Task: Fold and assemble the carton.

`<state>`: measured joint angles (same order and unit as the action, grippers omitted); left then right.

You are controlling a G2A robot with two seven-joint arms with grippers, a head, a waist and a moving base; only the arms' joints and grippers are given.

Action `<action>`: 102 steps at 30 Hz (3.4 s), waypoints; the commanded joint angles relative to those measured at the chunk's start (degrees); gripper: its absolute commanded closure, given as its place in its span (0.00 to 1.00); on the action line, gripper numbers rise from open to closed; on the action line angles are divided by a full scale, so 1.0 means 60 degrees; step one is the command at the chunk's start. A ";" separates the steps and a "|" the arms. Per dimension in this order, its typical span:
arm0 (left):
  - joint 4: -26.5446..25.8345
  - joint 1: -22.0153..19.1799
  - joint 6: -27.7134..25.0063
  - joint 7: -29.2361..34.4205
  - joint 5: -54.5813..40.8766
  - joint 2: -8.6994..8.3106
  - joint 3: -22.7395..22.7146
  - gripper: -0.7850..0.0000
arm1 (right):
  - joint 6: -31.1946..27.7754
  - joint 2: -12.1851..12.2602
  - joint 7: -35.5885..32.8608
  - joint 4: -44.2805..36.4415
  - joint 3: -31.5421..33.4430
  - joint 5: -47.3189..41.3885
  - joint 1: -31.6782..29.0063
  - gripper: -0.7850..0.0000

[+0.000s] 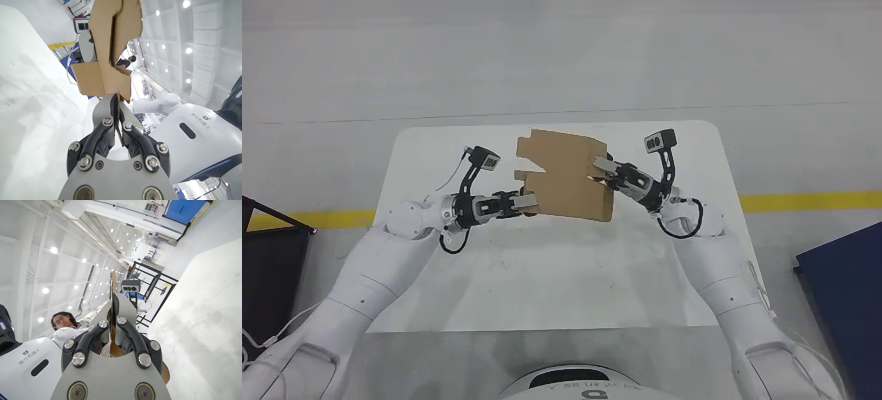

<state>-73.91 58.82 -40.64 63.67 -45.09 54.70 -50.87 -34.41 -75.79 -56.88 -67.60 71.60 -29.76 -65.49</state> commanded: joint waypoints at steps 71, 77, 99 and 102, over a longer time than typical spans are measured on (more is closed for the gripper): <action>0.0730 -0.0495 0.0277 0.0275 0.0146 0.0289 0.0109 1.00 | -0.0835 0.0040 0.2591 -0.0716 -0.0960 0.1338 0.0006 0.06; 0.0675 -0.0457 0.0247 0.0245 0.0148 0.0263 0.0059 1.00 | -0.0650 0.0077 0.3502 -0.0397 -0.0739 0.2357 0.0066 0.10; 0.0303 -0.0206 0.0132 0.0130 0.0286 0.0137 0.0002 1.00 | -0.0735 0.0065 0.1730 0.0340 -0.1017 0.0570 0.0242 0.77; 0.0256 -0.0149 0.0099 0.0097 0.0316 0.0106 -0.0024 1.00 | -0.0721 0.0076 0.1690 0.0488 -0.1020 0.0710 0.0308 0.89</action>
<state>-72.28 57.82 -40.00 64.31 -43.26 55.40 -50.97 -38.81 -75.35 -46.85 -64.91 65.53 -26.02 -63.77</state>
